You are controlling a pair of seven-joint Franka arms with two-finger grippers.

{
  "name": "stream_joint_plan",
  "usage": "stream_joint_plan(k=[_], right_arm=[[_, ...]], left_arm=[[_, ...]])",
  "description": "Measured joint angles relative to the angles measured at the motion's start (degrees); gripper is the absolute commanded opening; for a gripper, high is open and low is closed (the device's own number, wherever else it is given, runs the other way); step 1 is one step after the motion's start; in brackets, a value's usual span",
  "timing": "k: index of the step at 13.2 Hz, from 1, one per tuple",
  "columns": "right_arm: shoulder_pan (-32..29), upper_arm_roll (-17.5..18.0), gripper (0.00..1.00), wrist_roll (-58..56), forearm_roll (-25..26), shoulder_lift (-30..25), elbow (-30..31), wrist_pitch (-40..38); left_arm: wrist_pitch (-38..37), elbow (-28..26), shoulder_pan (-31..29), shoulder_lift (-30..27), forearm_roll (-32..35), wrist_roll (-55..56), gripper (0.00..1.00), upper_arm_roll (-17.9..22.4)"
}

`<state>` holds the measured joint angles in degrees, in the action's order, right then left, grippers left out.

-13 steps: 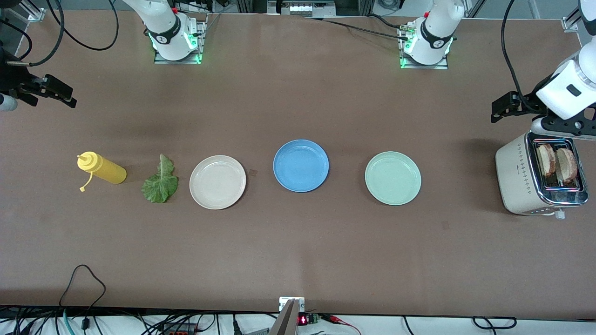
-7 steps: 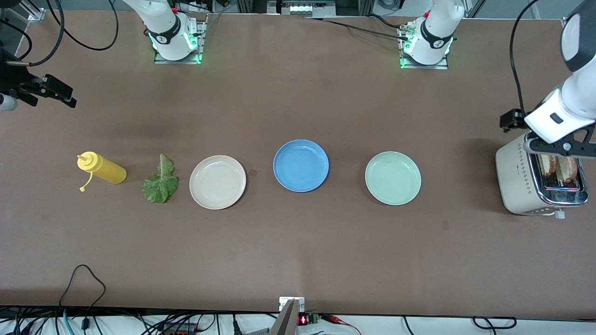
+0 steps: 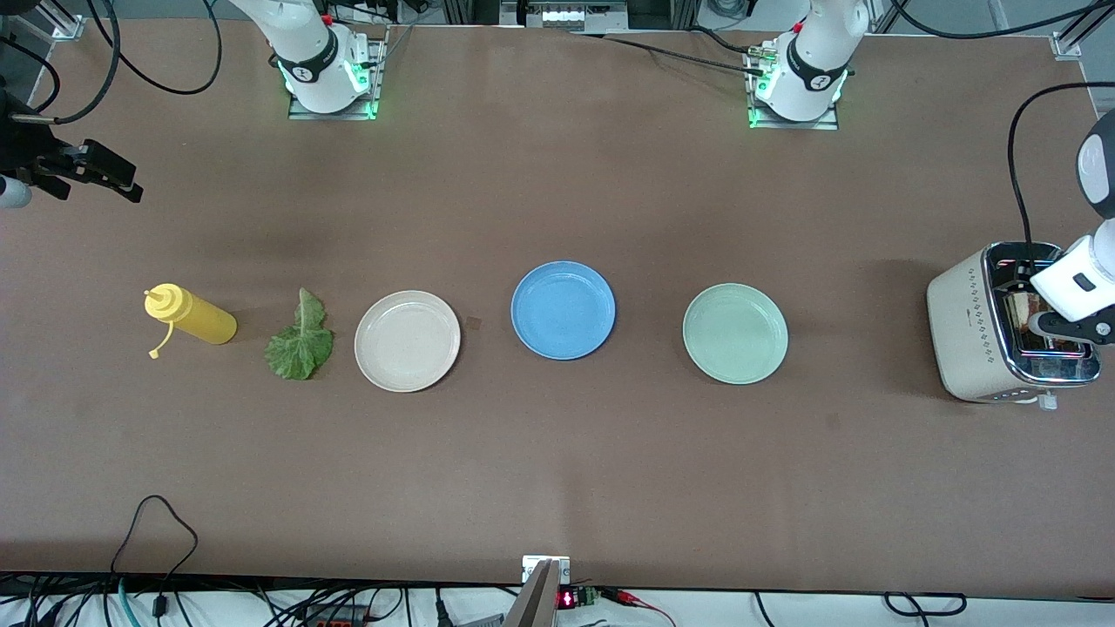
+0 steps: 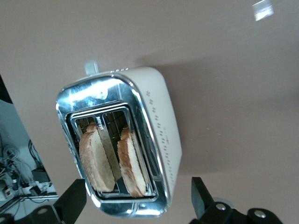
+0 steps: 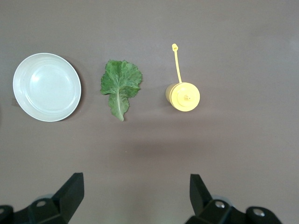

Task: Make sandwich in blue plate with both arms
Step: 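Reach into the toaster and grasp a bread slice with the left gripper, then place the bread on the blue plate while the right gripper reaches lettuce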

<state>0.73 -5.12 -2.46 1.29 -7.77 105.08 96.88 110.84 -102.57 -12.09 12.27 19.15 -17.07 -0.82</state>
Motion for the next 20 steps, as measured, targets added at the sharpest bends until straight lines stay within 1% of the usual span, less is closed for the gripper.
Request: stream_joint_plan(k=[2,3,4,5,6,8,10,11,13,15,16,17,19,20], right_arm=[[0.00,0.00,1.00,0.00,0.00,0.00,0.00,0.25],[0.00,0.00,1.00,-0.01,0.00,0.00,0.00,0.32],[0.00,0.00,1.00,-0.01,0.00,0.00,0.00,0.37],[0.00,0.00,1.00,-0.01,0.00,0.00,0.00,0.44],[0.00,0.00,1.00,-0.01,0.00,0.00,0.00,0.52],[0.00,0.00,1.00,-0.01,0.00,0.00,0.00,0.56],[0.00,0.00,1.00,-0.01,0.00,0.00,0.00,0.59],[0.00,0.00,1.00,-0.02,0.00,0.00,0.00,0.60],[0.00,0.00,1.00,-0.02,0.00,0.00,0.00,0.61],[0.00,0.01,1.00,-0.02,0.00,0.00,0.00,0.64],[0.01,0.01,1.00,-0.02,0.00,0.00,0.00,0.65],[0.01,0.01,1.00,-0.02,0.00,0.00,0.00,0.65],[0.01,0.04,1.00,-0.03,0.00,0.02,0.00,0.67],[0.02,0.07,1.00,-0.03,0.00,0.06,0.00,0.71]], left_arm=[[4.05,-3.79,-2.31,0.05,0.00,-0.04,0.69,0.00],[4.76,-5.04,-3.39,0.14,0.00,-0.04,0.57,0.01],[5.14,-5.86,-4.28,0.25,0.00,-0.05,0.48,0.01],[5.25,-6.30,-4.71,0.36,0.00,-0.05,0.44,0.01],[5.32,-6.64,-4.81,0.54,0.00,-0.05,0.43,0.00],[6.10,-6.97,-4.89,1.60,0.00,-0.04,0.27,-0.03],[6.68,-6.97,-5.28,2.67,0.00,-0.04,0.05,-0.02],[6.70,-6.96,-5.42,2.87,-0.01,-0.04,0.01,-0.02],[6.72,-6.35,-5.49,2.84,-0.01,-0.04,0.01,-0.08],[5.15,-3.86,-5.30,2.45,-0.01,-0.34,0.01,-0.82],[1.69,-1.29,-5.13,2.14,-0.01,-0.49,0.01,-2.09],[-3.54,2.24,-4.96,1.84,-0.01,-0.52,0.01,-4.08],[-13.81,8.88,-4.50,1.04,-0.08,-0.45,0.01,-9.20],[-16.80,10.88,-4.23,0.71,-0.44,0.14,0.01,-12.09]])
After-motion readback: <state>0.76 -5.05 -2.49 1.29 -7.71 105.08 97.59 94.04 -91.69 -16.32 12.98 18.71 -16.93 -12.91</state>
